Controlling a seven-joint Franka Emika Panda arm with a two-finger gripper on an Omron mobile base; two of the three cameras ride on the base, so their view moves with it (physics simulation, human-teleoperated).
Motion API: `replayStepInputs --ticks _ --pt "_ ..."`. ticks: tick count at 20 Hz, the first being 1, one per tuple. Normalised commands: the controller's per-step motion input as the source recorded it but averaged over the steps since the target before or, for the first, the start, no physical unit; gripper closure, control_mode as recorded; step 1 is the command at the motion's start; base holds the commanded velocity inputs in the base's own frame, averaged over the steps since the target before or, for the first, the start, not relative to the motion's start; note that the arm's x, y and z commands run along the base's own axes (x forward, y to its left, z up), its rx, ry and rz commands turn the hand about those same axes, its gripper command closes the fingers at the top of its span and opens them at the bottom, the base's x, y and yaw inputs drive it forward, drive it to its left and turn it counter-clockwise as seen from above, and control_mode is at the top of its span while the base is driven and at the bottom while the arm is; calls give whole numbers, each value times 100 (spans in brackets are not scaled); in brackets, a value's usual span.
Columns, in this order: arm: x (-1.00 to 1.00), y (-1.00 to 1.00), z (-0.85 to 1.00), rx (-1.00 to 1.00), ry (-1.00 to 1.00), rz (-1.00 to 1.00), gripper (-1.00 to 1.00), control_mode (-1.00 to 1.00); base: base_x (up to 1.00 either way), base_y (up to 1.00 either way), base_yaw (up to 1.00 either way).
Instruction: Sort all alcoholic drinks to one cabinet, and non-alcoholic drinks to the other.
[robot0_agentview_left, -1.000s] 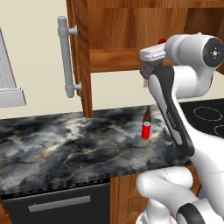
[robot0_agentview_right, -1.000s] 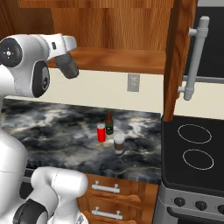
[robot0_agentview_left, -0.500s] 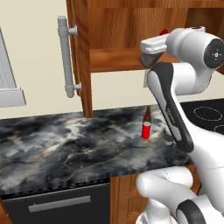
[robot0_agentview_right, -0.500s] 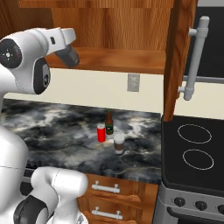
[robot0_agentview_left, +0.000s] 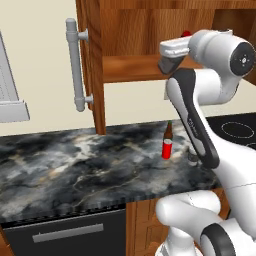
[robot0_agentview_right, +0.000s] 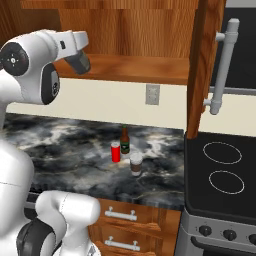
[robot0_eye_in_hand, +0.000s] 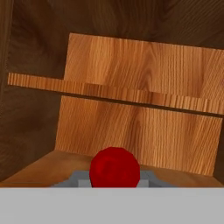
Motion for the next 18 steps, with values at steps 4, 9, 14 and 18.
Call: replayStepInputs --ticks 4,9,14,18 --pt "18 0 1 4 0 0 100 -100 0 0 0" --pt "19 0 0 2 -1 0 100 -100 0 0 0" --pt "17 0 0 2 -1 -1 100 -100 0 0 0" --pt "21 0 0 2 0 0 100 -100 0 0 0"
